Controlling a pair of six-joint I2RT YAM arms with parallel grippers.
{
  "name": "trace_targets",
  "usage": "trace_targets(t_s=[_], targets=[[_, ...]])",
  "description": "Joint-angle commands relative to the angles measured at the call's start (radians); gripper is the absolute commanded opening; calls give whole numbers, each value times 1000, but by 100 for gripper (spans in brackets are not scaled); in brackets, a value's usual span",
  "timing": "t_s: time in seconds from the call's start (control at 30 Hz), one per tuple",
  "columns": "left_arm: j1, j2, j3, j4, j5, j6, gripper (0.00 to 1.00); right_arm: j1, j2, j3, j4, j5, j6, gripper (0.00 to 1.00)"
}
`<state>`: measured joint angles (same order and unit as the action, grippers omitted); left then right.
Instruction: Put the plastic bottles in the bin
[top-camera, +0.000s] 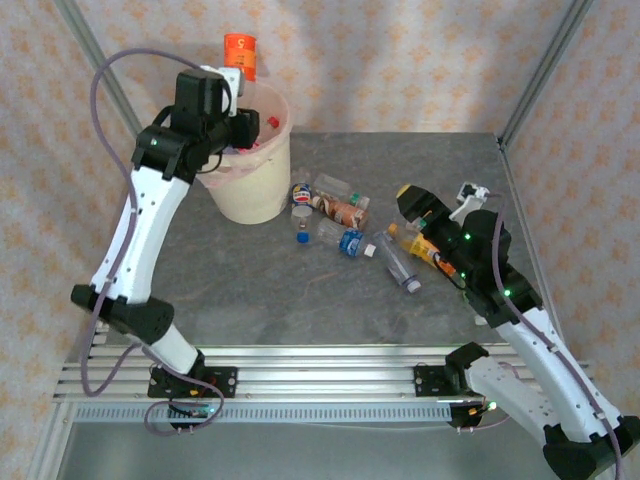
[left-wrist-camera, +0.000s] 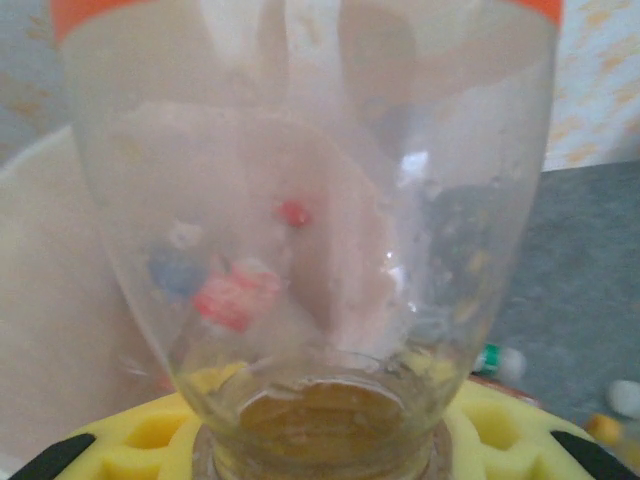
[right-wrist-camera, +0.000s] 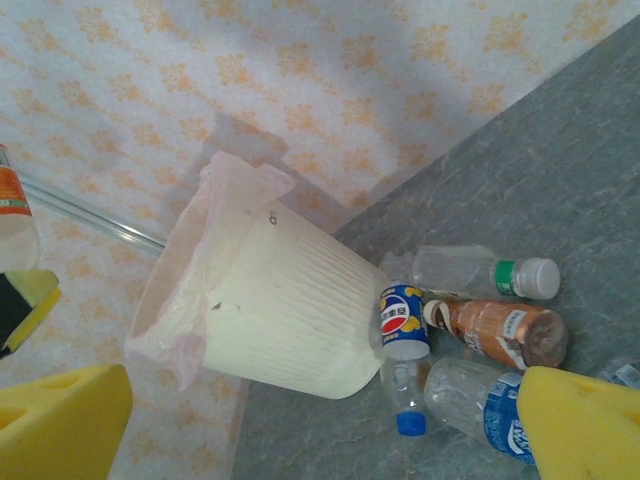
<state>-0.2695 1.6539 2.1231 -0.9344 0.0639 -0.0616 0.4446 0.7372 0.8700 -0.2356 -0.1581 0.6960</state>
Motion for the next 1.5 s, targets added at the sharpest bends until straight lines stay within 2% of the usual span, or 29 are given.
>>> trace_targets(t_s=[0.0, 0.23, 0.53, 1.1, 1.33, 1.47], targets=[[41, 86, 117, -135, -62, 127, 10, 5, -24, -6, -33, 51, -26, 99], [93, 236, 296, -254, -192, 223, 11, 5, -29, -6, -56, 78, -35, 99], [121, 317, 308, -288, -380, 333, 20, 5, -21, -6, -70, 105, -30, 99], [131, 417, 301, -265, -488, 451, 23, 5, -22, -12, -89, 130, -18, 99], [132, 439, 301, -274, -495, 464, 42, 5, -18, -10, -107, 163, -15, 99], [132, 440, 301, -277, -497, 462, 55, 5, -2, 11, -197, 241, 17, 99]])
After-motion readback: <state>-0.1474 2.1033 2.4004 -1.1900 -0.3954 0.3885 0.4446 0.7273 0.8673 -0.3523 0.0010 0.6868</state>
